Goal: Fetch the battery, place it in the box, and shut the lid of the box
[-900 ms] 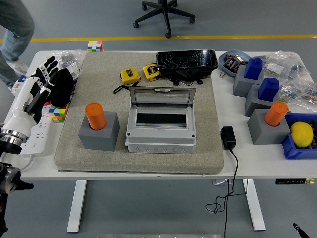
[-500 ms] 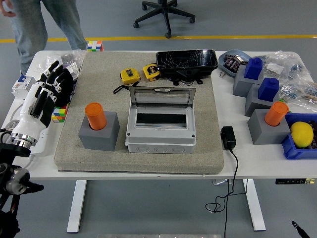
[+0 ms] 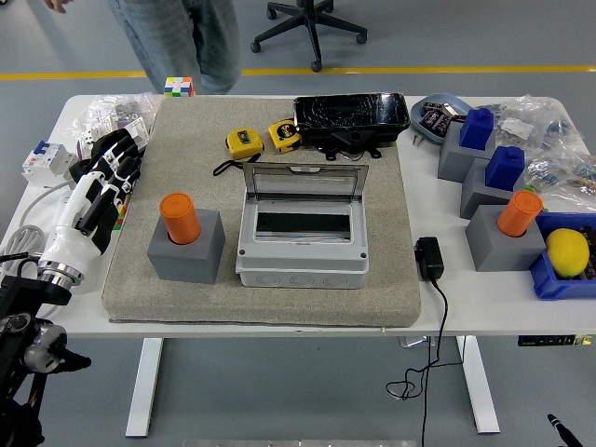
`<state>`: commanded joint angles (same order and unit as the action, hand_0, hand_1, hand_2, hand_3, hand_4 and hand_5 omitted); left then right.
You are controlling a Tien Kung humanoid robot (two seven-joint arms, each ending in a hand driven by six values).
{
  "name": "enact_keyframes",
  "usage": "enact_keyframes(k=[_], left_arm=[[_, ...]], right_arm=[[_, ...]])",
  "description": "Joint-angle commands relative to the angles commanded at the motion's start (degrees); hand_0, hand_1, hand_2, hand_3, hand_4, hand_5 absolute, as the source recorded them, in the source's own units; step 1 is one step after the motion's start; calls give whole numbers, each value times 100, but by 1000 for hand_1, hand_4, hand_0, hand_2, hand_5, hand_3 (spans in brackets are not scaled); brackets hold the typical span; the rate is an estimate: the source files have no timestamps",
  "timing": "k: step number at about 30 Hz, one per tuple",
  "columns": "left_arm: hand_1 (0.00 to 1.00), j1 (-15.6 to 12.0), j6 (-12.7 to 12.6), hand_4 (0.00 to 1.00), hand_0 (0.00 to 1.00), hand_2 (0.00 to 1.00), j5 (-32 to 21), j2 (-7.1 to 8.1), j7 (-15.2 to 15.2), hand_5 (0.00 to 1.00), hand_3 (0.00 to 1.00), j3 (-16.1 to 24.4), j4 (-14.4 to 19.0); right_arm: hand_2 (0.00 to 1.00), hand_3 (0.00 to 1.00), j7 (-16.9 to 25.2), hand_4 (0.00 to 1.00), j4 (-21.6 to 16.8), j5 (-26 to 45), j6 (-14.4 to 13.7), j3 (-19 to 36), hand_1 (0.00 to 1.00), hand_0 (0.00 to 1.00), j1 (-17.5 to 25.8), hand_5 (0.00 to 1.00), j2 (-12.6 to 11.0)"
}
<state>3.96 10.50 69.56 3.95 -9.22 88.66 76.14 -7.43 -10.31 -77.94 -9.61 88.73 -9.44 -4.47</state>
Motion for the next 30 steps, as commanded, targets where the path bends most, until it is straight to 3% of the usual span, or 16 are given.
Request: enact_keyframes(k=[13, 17, 23, 30], left_arm=[[998, -18, -57, 998, 998, 998, 71, -39, -24, 635, 998, -403, 254], [981, 69, -49, 998, 995, 985, 113, -73, -4, 630, 983, -458, 124], [966, 273, 32, 998, 972, 965, 264, 23, 57, 619, 975, -598, -94], [984, 415, 90, 998, 998, 986, 380, 30, 47, 600, 988, -692, -284]], right_arm=[[742, 741, 9, 947, 0, 16, -1, 20, 720, 775, -3, 838, 31], [741, 739, 6, 948, 0, 15, -7, 43, 721, 775, 0, 837, 44], [742, 739, 11, 948, 0, 33, -10, 58, 720, 774, 6, 837, 68], [741, 741, 14, 948, 0, 36, -13, 76, 721, 775, 22, 837, 76]])
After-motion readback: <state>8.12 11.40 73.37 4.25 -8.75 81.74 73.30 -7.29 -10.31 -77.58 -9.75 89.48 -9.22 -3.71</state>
